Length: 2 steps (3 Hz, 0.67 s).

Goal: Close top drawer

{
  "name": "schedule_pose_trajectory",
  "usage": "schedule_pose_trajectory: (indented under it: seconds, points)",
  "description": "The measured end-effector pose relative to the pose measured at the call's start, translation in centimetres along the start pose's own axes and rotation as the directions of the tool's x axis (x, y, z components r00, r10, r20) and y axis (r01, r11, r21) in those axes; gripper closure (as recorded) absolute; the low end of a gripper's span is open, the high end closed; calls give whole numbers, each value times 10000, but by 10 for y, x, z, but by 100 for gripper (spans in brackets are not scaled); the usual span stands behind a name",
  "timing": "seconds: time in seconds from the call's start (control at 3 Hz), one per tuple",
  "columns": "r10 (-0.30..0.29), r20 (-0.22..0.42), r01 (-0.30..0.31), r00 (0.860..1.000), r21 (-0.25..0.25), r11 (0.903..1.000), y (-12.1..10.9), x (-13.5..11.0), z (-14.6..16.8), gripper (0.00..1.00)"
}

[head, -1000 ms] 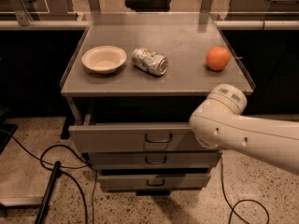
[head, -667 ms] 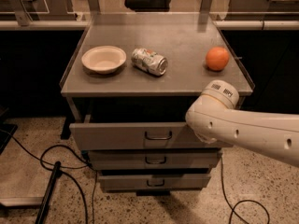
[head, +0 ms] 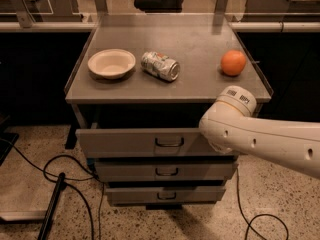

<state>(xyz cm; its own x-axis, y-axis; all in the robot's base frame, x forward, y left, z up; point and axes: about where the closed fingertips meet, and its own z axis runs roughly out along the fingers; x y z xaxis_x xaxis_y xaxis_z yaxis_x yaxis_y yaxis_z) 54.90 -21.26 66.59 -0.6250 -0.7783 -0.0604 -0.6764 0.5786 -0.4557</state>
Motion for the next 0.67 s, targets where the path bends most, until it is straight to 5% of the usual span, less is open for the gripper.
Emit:
schedule_pose_trajectory:
  seconds: [0.67]
  points:
    - [0,0,0,10000,0,10000,0,0,0,36]
